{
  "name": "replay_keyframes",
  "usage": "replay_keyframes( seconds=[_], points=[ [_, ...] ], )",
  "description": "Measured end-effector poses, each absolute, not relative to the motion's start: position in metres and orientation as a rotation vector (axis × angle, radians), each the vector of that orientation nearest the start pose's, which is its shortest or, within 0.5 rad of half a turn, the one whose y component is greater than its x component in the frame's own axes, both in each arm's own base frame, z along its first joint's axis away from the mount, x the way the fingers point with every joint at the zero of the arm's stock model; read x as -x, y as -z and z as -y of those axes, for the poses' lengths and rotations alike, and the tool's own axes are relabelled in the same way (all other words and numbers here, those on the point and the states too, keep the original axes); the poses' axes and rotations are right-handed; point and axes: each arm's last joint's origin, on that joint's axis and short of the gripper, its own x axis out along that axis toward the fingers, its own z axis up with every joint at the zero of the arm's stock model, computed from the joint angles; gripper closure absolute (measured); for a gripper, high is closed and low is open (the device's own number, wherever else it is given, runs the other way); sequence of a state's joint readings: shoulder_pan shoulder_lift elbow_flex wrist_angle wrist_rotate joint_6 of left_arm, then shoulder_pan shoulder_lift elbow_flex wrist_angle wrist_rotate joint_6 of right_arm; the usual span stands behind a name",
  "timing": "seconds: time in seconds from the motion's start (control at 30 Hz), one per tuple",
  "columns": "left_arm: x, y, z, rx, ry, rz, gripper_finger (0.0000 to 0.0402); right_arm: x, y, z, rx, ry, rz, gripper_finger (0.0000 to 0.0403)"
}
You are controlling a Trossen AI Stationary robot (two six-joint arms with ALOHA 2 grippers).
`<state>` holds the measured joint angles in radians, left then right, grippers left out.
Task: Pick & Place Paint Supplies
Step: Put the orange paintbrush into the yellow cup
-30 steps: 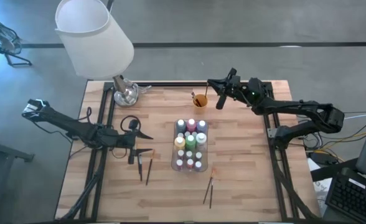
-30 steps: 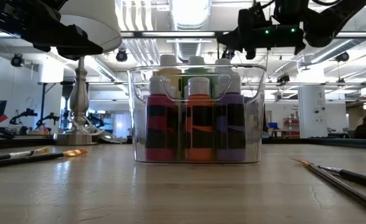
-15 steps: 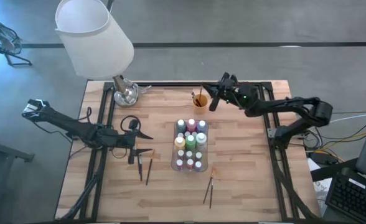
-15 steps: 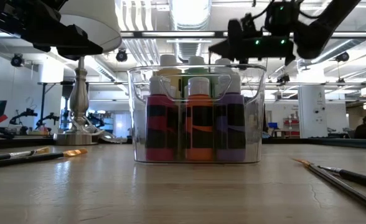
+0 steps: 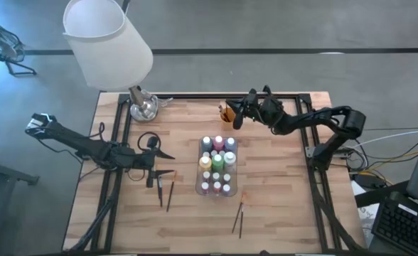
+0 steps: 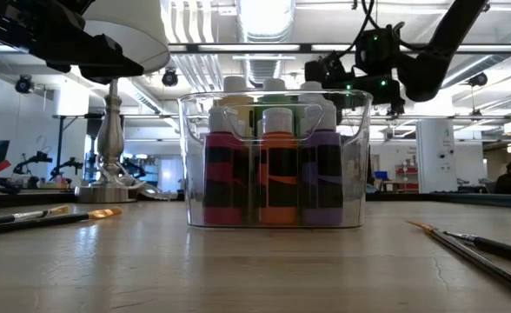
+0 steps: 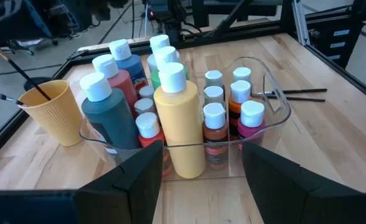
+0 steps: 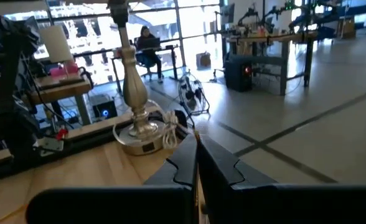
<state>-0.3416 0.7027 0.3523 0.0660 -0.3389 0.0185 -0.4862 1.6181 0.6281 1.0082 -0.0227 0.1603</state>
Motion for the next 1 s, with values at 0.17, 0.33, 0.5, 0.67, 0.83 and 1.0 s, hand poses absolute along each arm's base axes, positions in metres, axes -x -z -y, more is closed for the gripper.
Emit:
replay_keyframes(
  seconds=[0.17, 0.33, 0.5, 0.67, 0.83, 1.0],
  points=[
    [-0.154, -0.220, 0.045, -0.113, 0.005, -0.268, 0.0179, -0.281, -0.185, 0.147, -0.180, 0.463, 0.019, 0.0395],
    [-0.154, -0.220, 0.045, -0.113, 0.005, -0.268, 0.0179, -0.283, -0.178, 0.148, -0.195, 0.464, -0.008, 0.0395],
    [-0.154, -0.220, 0.045, -0.113, 0.005, -0.268, 0.0179, -0.284, -0.171, 0.148, -0.212, 0.466, -0.030, 0.0395],
    [-0.154, -0.220, 0.045, -0.113, 0.005, -0.268, 0.0179, -0.285, -0.165, 0.149, -0.221, 0.470, -0.067, 0.0394],
    [-0.154, -0.220, 0.045, -0.113, 0.005, -0.268, 0.0179, -0.284, -0.162, 0.149, -0.241, 0.473, -0.097, 0.0394],
    [-0.154, -0.220, 0.045, -0.113, 0.005, -0.268, 0.0179, -0.284, -0.161, 0.149, -0.242, 0.472, -0.101, 0.0394]
  ],
)
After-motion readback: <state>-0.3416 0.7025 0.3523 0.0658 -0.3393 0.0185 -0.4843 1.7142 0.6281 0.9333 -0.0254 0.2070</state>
